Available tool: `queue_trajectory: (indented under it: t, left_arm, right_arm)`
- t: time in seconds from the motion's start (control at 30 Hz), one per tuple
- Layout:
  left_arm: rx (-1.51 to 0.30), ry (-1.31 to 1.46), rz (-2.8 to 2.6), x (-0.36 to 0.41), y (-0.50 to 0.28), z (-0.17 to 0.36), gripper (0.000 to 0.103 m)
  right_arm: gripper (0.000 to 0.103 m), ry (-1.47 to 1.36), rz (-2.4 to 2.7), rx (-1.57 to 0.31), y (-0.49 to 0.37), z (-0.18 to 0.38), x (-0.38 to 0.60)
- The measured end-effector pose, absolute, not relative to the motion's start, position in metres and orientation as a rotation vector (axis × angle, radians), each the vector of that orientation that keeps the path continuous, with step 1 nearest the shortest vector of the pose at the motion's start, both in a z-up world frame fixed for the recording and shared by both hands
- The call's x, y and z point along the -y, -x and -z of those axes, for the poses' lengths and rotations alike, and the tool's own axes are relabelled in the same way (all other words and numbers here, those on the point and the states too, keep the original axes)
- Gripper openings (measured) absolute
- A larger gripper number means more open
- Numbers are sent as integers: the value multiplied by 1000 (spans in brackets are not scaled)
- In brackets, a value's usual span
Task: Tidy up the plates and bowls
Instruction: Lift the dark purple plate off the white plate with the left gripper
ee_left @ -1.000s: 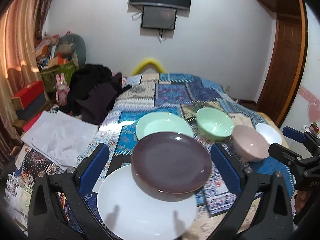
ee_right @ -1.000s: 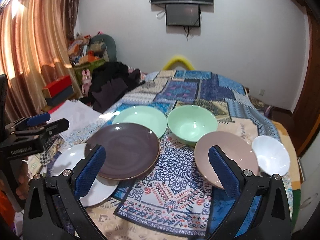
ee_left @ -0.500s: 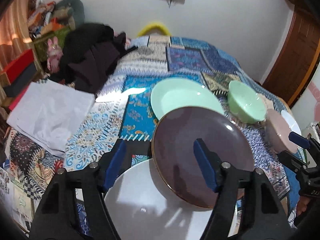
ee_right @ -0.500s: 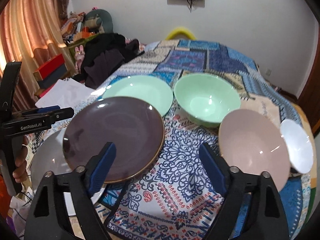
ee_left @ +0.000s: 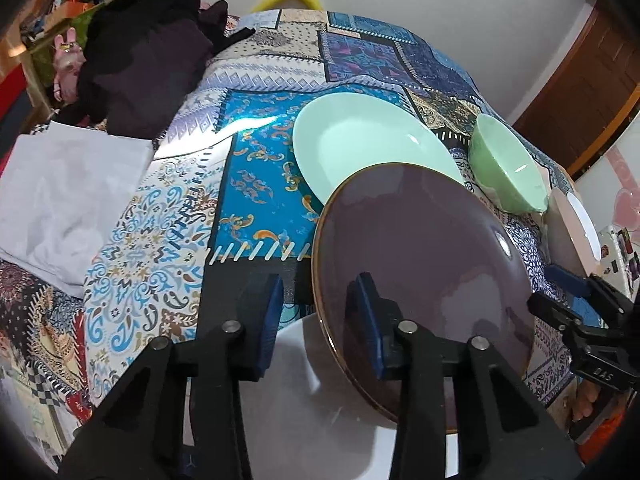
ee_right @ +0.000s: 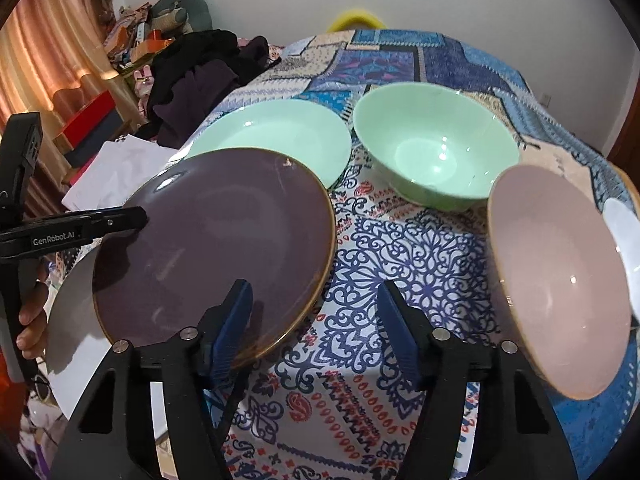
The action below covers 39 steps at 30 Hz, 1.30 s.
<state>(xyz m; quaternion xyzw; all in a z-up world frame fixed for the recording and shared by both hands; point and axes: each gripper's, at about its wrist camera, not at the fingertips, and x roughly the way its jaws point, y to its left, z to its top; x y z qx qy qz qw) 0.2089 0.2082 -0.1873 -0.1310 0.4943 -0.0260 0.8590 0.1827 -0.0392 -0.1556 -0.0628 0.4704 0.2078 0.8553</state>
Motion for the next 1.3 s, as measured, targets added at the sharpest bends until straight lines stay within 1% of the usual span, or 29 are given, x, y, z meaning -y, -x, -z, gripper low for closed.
queue_trajectory:
  t: [0.03,0.13,0.3,0.43,0.6,0.67,0.73,0.83,1.03,1.3]
  left_arm:
    - [-1041,284,58,-209,-210,188,36]
    - [-1053,297,75,-210,-213,188,35]
    - [-1072,302,113,-210,-220,189,33]
    - [-1091,320,154,-210,-226,191,30]
    - [-1113,316,175,-207,-229,192,31]
    - [-1116,309,175,-205,-228,192,31]
    - [-1118,308,172,-204,-227,191,31]
    - [-1115,304,165,-203,-224,189,31]
    - [-1099,279,154,-197,-215,185,31]
    - [-1106,298,147,-194,-205,182,31]
  right_arm:
    - [52,126,-438,-998,-184,157,39]
    - [46,111,-448,-1029,-189,161,36]
    - [45,92,-452,-1043,-193,164,32]
    - [45,75,-463,-1058,-196,166,29]
    - [45,79,-478,-1067,-195,167,20]
    - [43,74,-478,-1067,-196,167,21]
    - [39,42,-480,-1074,-199,166,26]
    - [36,-1,-490,-1088,-200,166,32]
    - [30,16,-485,-1080,-194,166,32]
    - [28,24,-487,-1054,-188,158,38]
